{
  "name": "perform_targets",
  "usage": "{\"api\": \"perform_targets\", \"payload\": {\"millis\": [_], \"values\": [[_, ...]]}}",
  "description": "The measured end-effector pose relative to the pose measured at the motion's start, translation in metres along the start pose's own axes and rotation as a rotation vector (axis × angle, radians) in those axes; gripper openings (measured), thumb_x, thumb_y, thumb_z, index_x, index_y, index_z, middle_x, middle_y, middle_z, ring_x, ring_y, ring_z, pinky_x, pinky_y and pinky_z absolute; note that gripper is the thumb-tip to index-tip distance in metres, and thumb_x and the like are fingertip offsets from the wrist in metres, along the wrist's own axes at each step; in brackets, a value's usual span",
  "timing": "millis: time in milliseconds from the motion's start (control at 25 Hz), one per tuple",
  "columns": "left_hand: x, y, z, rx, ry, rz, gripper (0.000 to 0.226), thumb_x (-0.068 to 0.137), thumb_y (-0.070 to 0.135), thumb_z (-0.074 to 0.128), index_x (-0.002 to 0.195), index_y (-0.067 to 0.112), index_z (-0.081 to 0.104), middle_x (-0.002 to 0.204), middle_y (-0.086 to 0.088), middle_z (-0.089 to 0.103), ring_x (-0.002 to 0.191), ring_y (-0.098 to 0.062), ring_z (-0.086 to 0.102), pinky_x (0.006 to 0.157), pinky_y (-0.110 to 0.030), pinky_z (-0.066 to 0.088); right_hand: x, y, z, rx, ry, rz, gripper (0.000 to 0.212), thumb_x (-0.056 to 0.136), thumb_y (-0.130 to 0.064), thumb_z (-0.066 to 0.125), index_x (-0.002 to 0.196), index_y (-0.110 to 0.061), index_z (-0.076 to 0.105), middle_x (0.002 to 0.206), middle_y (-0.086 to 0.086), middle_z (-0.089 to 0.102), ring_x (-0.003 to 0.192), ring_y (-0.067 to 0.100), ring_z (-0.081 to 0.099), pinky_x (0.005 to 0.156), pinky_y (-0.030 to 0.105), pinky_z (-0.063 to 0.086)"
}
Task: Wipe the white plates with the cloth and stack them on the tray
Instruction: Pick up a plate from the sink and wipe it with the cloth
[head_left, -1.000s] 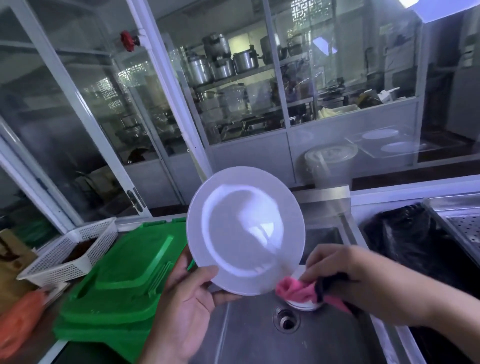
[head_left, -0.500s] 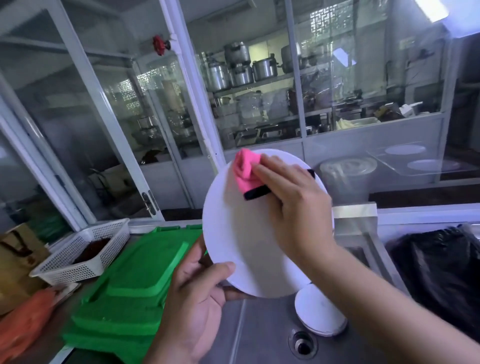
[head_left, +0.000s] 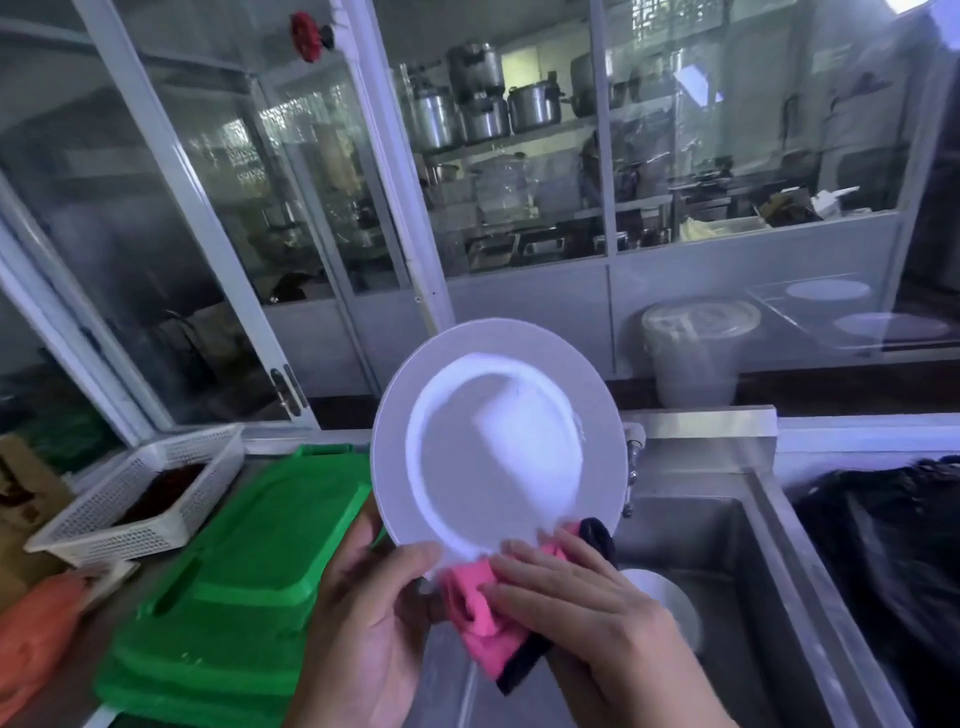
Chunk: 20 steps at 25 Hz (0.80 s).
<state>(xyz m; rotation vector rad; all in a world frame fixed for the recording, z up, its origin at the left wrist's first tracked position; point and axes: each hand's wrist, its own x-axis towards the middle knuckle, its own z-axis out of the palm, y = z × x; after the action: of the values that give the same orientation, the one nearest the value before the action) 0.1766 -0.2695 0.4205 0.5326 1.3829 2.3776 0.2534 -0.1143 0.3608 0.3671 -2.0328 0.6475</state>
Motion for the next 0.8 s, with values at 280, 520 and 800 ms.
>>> {"api": "perform_targets", "payload": {"millis": [280, 520, 800], "values": [[0.005, -0.022, -0.024, 0.034, 0.021, -0.157, 0.075, 0.051, 0.016, 0.076, 0.123, 0.036, 0.071, 0.127, -0.016, 0.069, 0.095, -0.038, 0.070, 0.061, -0.057, 0.059, 0.056, 0.025, -0.085, 0.072, -0.519, 0.438, 0.020, 0.097, -0.037, 0.060, 0.099, -0.052, 0.072, 0.082, -0.013, 0.072, 0.071, -0.001, 0.066, 0.067, 0.028, 0.056], [0.005, -0.026, -0.025, -0.035, -0.128, -0.250, 0.078, 0.056, 0.011, 0.079, 0.129, 0.037, 0.067, 0.123, -0.018, 0.071, 0.097, -0.040, 0.072, 0.061, -0.057, 0.060, 0.048, 0.021, -0.006, -0.314, -0.481, -0.086, 0.055, 0.096, -0.029, 0.046, 0.150, -0.033, 0.042, 0.162, -0.010, 0.031, 0.152, 0.019, 0.021, 0.117, 0.058, 0.019], [0.010, -0.020, -0.032, -0.062, -0.186, -0.231, 0.082, 0.059, 0.004, 0.072, 0.131, 0.041, 0.065, 0.115, -0.022, 0.072, 0.084, -0.036, 0.070, 0.055, -0.052, 0.060, 0.072, 0.056, -0.034, -0.454, -0.526, -0.087, 0.054, 0.102, -0.038, 0.039, 0.155, -0.042, 0.028, 0.166, -0.011, 0.019, 0.154, 0.018, 0.011, 0.120, 0.052, 0.015]]}}
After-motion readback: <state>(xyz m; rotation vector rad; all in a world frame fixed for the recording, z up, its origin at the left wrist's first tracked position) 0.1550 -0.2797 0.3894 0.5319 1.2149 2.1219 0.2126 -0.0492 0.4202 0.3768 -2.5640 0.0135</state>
